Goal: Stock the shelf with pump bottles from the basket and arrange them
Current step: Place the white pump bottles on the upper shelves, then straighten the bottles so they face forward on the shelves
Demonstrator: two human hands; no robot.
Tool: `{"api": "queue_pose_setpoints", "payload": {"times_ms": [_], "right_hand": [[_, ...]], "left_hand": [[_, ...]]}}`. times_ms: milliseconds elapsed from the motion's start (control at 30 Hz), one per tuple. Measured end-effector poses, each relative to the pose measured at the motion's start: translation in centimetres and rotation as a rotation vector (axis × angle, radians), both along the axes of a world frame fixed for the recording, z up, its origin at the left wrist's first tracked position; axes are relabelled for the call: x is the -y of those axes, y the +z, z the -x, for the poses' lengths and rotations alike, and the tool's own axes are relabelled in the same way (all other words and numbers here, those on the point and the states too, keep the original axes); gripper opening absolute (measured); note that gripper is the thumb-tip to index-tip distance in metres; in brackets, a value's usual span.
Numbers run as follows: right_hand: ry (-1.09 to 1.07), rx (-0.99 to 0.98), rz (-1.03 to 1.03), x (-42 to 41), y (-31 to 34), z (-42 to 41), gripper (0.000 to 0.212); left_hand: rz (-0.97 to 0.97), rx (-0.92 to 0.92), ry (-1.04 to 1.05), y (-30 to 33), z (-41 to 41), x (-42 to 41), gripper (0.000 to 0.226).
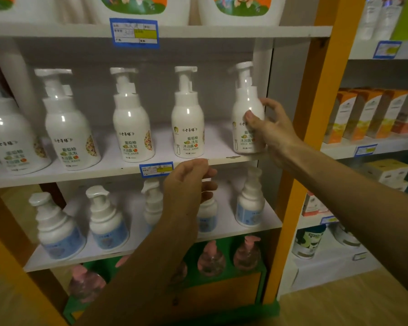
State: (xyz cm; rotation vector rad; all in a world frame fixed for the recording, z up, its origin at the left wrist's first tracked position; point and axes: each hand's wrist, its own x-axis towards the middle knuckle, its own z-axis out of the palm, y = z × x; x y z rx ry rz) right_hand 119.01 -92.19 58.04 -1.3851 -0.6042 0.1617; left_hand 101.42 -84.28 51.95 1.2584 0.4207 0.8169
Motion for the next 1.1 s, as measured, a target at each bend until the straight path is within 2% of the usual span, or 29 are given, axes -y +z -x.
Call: {"api": "queue_pose_setpoints", "payload": {"times_ms": [233, 633, 700, 767, 867, 933, 1100], "right_hand": [[0.054, 0.019, 0.036, 0.0, -0.8, -1.4, 0.056], [-0.002, 0.092, 0.113, -0.2, -1.2, -1.7, 0.053], [-0.073, 0.144, 0.137, -0.3, -1.5, -1.2, 0.055], [-0.233, 0.239, 0.129, -0.3, -2.3, 0.0, 0.057], [-0.483, 0.383, -0.001, -0.2, -4.5, 3.4, 0.046], [-0.435, 0.438, -0.084, -0.5, -6.1, 6.3, 0.037], [-0.194, 0.513, -0.068, -3.6, -9.4, 13.5, 0.031]], "left_hand": [[-0.013, 0.005, -0.01, -0.5, -0.1, -0.3, 0.009], [0.005, -0.02, 0.002, -1.3, 0.0, 0.5, 0.01], [0.013, -0.022, 0.012, -1.4, 0.4, 0.4, 0.008], [0.027, -0.025, 0.028, -1.7, 1.3, 0.1, 0.007], [0.037, -0.051, 0.077, -2.8, 3.4, -1.1, 0.008], [0.049, -0.066, 0.115, -3.9, 5.2, -2.0, 0.009], [0.122, -0.096, 0.205, -6.9, 10.0, -4.3, 0.009]]}}
